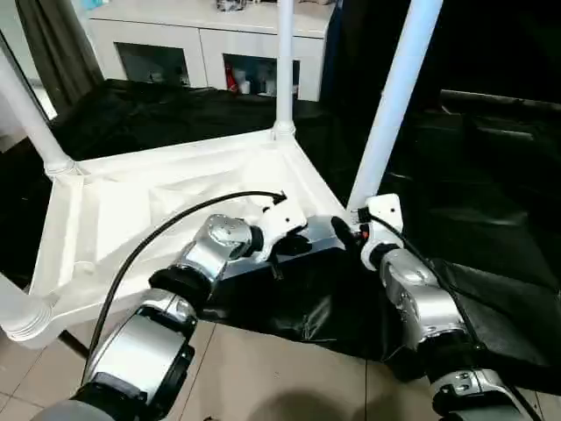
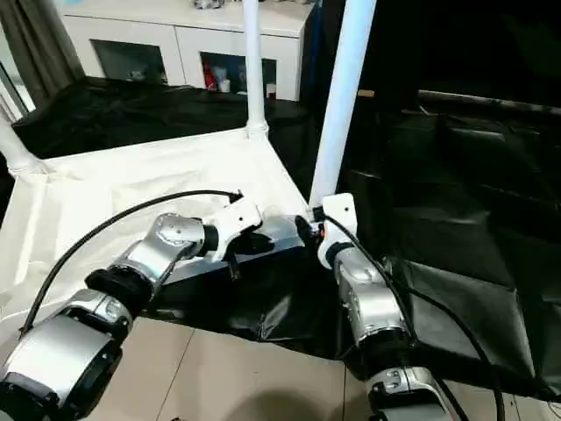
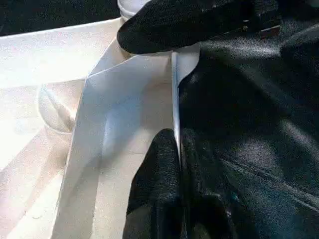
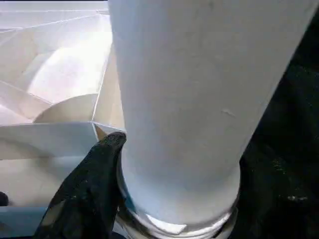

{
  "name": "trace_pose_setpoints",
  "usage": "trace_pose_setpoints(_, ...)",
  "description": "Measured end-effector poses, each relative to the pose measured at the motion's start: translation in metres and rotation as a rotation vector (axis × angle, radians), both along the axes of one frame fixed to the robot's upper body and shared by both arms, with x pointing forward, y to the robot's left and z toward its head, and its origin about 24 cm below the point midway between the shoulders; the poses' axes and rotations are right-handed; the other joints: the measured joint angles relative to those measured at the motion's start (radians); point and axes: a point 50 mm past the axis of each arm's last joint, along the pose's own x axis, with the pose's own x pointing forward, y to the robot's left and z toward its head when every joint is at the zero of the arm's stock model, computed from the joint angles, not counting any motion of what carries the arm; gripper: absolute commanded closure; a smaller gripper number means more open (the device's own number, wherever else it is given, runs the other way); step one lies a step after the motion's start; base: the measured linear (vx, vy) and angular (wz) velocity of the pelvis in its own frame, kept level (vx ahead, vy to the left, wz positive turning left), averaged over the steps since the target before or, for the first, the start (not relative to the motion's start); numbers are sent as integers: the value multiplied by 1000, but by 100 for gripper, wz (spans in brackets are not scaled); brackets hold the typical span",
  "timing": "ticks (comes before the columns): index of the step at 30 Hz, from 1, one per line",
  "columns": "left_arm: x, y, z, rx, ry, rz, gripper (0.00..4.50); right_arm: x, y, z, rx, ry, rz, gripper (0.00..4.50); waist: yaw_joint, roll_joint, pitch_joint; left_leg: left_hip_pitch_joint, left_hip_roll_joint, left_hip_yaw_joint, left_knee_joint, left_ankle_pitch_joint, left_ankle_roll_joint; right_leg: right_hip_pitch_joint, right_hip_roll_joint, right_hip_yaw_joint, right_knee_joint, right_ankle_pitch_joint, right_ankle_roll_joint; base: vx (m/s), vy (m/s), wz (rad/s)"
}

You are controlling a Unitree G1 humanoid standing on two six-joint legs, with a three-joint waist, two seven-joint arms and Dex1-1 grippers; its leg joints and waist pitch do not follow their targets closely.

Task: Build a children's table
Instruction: Rotate leg to tighten

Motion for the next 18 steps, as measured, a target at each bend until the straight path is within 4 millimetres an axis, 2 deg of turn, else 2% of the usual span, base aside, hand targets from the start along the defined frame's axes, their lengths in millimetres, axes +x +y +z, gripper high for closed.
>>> trace_pose_setpoints(3,-1,3,1,3,1,-29,450,-4,-5,1,39,-18,58,102,0,0,0,-1,0,0,-1,0,0,-1,0,0,0,1,-1,0,0,0)
trace_pose_setpoints(5,-1,9,2,5,5,-68,450,-9,-13,2,45,-23,158,64,0,1,0,-4,0,0,-2,0,0,-3,0,-1,0,2,-3,0,0,0)
trace_pose_setpoints(8,-2,14,4,7,11,-96,450,-14,-18,5,32,-22,242,60,0,1,1,-6,1,0,-3,0,0,-5,0,-1,0,2,-3,0,0,0)
trace_pose_setpoints(9,-2,21,5,17,12,-119,450,-19,-25,8,5,-14,314,46,0,2,1,-7,1,0,-3,0,0,-6,1,-2,0,1,-3,0,0,0)
trace_pose_setpoints(13,-8,43,7,38,54,-219,450,-35,-35,18,-64,14,576,46,3,2,1,-8,1,0,-3,0,1,-6,1,-2,-1,1,-4,0,0,0)
trace_pose_setpoints(18,-15,55,10,44,120,-316,450,-42,-28,23,-76,18,734,46,8,2,1,-6,1,1,-3,0,1,-5,0,-2,-1,1,-4,0,0,0)
